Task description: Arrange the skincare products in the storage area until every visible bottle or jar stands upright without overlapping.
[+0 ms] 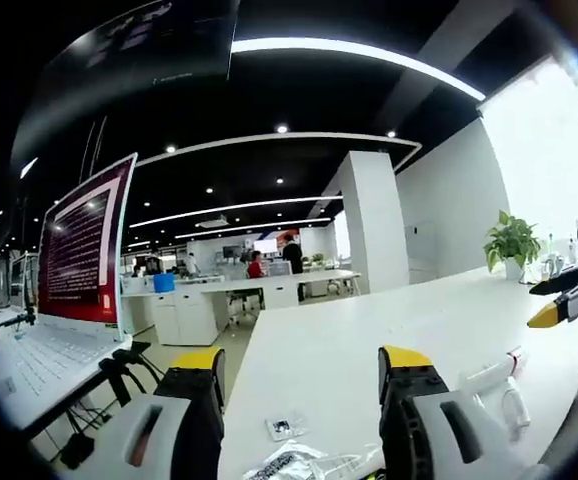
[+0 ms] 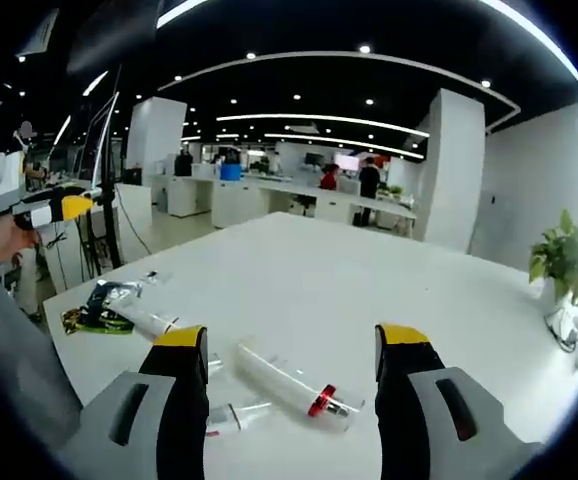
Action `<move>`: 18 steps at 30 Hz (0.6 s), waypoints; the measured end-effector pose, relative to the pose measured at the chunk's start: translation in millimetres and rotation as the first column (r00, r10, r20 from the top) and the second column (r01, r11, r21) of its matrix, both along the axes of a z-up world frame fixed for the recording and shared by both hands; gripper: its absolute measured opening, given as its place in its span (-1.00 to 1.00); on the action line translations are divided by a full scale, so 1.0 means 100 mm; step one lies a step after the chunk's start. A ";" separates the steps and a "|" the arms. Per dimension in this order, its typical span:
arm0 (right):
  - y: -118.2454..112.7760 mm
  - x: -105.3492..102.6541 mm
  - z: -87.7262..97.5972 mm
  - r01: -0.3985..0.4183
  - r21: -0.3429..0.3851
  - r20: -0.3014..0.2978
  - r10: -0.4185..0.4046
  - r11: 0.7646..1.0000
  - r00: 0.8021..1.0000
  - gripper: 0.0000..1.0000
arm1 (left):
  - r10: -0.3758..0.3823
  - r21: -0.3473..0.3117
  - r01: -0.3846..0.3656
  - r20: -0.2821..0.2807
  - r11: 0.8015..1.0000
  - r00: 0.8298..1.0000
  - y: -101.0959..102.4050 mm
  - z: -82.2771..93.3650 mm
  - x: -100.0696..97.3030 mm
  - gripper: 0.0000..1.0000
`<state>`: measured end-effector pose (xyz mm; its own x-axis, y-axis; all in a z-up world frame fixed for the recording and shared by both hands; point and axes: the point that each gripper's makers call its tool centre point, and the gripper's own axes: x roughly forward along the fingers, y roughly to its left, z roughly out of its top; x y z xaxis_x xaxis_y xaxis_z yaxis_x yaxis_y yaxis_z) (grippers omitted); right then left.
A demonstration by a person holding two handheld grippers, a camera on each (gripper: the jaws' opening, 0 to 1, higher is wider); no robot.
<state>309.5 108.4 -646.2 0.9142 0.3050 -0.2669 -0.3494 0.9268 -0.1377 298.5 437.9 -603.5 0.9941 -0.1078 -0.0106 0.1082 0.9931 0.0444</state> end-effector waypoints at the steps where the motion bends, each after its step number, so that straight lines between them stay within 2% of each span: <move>1: -0.01 0.00 0.01 0.002 0.004 0.001 -0.002 1.000 1.000 0.31 | 0.000 0.000 0.000 -0.001 1.000 1.000 0.00 0.00 0.00 0.30; 7: 0.00 -0.01 0.08 -0.002 0.050 0.029 0.000 0.999 1.000 0.32 | 0.006 -0.005 -0.007 -0.016 1.000 1.000 0.02 -0.03 0.01 0.33; 18: 0.04 0.00 0.07 -0.015 0.014 0.039 0.014 1.000 0.999 0.39 | 0.008 0.041 -0.008 -0.009 0.999 1.000 0.00 -0.04 0.01 0.39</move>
<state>309.4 112.3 -639.2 0.9192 0.3216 -0.2271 -0.3573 0.9237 -0.1385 299.8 438.3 -607.5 0.9948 -0.0992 -0.0243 0.1009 0.9913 0.0845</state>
